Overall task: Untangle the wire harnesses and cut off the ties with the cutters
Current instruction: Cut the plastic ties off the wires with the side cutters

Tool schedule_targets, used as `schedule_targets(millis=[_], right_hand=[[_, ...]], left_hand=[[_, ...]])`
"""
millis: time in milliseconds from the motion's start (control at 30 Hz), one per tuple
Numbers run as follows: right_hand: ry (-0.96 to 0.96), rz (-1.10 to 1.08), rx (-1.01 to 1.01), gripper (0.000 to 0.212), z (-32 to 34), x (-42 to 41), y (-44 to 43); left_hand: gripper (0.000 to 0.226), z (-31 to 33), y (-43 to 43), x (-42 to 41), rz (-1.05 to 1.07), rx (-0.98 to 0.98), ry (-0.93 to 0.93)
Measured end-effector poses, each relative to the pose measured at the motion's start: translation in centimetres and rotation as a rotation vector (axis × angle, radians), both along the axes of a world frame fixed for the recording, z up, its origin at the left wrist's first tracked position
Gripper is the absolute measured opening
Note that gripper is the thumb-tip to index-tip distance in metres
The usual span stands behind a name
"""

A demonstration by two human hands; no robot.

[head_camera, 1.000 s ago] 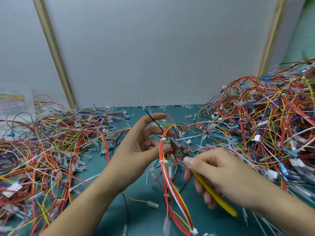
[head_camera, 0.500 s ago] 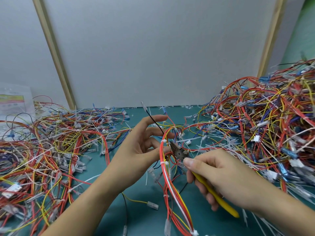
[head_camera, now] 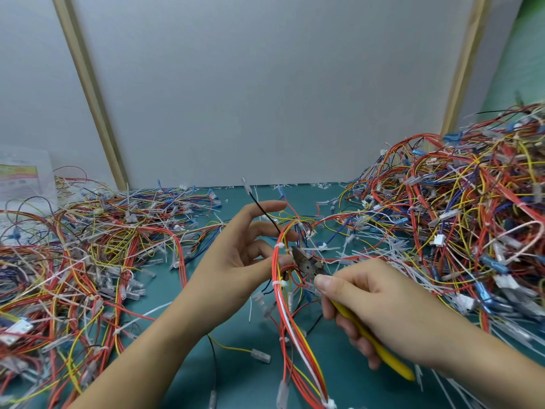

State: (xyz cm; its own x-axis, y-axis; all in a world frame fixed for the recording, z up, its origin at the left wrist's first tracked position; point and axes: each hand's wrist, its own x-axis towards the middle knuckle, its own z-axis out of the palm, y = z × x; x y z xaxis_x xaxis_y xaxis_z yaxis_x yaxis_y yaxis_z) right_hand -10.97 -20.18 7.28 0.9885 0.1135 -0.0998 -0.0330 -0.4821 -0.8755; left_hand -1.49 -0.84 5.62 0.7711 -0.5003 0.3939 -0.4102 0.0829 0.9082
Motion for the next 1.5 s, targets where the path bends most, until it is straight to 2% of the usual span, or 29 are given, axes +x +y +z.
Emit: schedule_targets(millis=[733, 967, 1133, 1267, 1333, 1500], right_hand=[[-0.005, 0.0, -0.002, 0.047, 0.0, -0.1, -0.1], [0.007, -0.045, 0.105, 0.045, -0.2, 0.2, -0.1], [-0.138, -0.209, 0.339, 0.033, 0.2, 0.7, -0.3], [-0.274, -0.336, 0.429, 0.01, -0.1, 1.1, -0.7], [-0.26, -0.337, 0.472, 0.012, -0.1, 1.3, -0.7], [-0.222, -0.257, 0.41, 0.007, -0.8, 1.2, 0.1]], left_hand=[[0.057, 0.2, 0.0, -0.3, 0.026, 0.047, -0.059], [0.055, 0.1, 0.1, -0.2, 0.041, 0.038, -0.071], [0.053, 0.2, 0.1, 0.0, 0.06, 0.029, -0.067], [0.044, 0.1, 0.2, 0.1, 0.003, -0.039, -0.006], [0.041, -0.1, 0.3, 0.0, -0.088, -0.073, 0.041], [0.042, -0.6, -0.2, 0.1, -0.24, -0.134, 0.109]])
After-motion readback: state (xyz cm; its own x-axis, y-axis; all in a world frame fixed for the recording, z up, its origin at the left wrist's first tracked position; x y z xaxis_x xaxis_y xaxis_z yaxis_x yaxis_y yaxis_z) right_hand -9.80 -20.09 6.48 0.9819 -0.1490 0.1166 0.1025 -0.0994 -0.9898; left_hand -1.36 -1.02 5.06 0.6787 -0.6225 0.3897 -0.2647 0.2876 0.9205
